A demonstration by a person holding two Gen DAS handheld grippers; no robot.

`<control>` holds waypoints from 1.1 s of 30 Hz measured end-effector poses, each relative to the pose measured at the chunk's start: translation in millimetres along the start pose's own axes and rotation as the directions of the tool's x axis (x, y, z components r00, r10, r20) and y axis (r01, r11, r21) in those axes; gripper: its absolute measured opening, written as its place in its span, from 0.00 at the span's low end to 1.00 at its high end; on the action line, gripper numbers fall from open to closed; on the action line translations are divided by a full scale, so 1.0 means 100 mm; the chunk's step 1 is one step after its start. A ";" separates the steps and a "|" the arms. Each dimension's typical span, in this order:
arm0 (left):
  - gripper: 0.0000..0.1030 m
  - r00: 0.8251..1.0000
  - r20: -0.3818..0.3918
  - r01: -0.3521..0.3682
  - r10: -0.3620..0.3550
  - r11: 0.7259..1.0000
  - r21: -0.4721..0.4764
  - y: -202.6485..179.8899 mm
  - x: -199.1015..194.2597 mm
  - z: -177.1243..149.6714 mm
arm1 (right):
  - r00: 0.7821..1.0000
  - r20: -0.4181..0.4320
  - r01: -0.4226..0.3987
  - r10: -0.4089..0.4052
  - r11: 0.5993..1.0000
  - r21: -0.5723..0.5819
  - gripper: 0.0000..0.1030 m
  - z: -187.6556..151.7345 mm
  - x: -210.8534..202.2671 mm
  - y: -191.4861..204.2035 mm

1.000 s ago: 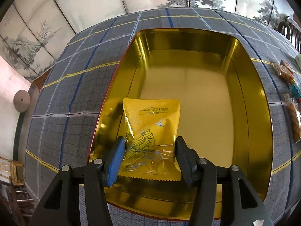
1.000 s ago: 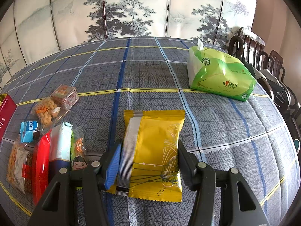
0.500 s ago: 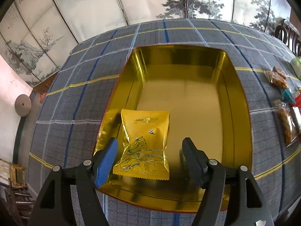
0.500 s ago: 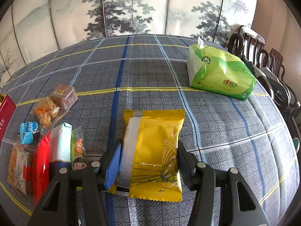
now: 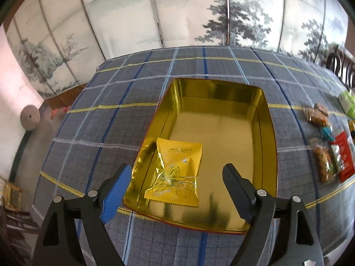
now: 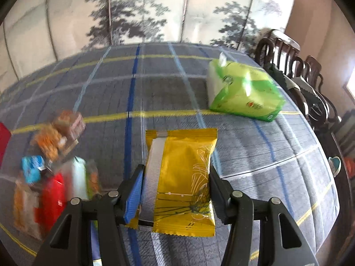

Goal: Organize snacks
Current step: 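Carry the yellow striped packet with the right gripper over the gold tin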

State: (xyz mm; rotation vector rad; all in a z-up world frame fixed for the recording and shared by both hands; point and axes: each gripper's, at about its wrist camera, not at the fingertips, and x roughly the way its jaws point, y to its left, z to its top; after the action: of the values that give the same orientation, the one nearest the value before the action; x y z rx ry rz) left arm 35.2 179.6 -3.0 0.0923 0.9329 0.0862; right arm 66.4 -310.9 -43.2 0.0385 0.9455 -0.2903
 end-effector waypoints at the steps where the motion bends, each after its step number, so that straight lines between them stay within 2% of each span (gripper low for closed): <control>1: 0.84 1.000 0.002 0.003 -0.003 1.000 -0.015 0.02 -0.01 -0.01 | 1.000 0.016 0.004 -0.004 1.000 0.003 0.54 0.03 -0.09 0.01; 5: 0.88 1.000 0.013 0.007 -0.006 0.998 -0.069 0.14 -0.07 -0.04 | 0.997 0.071 -0.031 0.032 0.999 -0.007 0.54 0.14 -0.43 0.19; 11: 0.91 0.999 0.032 0.006 -0.002 0.993 -0.116 0.34 -0.18 -0.12 | 0.980 0.109 -0.160 0.169 0.983 -0.089 0.54 0.17 -0.90 0.87; 16: 0.93 0.999 0.039 -0.018 0.025 0.988 -0.155 0.59 -0.26 -0.20 | 0.947 0.075 -0.295 0.312 0.939 -0.177 0.54 0.02 -1.20 1.64; 19: 0.93 0.998 0.040 -0.049 0.058 0.981 -0.188 0.76 -0.30 -0.26 | 0.916 0.040 -0.381 0.399 0.898 -0.219 0.54 -0.08 -1.31 2.08; 27: 0.94 0.993 0.008 -0.110 0.115 0.962 -0.249 1.11 -0.31 -0.44 | 0.869 -0.044 -0.480 0.492 0.820 -0.312 0.54 -0.24 -1.44 3.04; 33: 0.94 0.991 -0.014 -0.134 0.135 0.954 -0.267 1.24 -0.31 -0.52 | 0.858 -0.081 -0.505 0.507 0.805 -0.310 0.54 -0.36 -1.40 3.36</control>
State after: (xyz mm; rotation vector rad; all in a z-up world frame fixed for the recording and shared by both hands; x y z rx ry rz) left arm -29.2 301.3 4.9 -0.0945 0.9023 0.3374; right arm 48.8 49.6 16.8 -0.0100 0.9305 0.3663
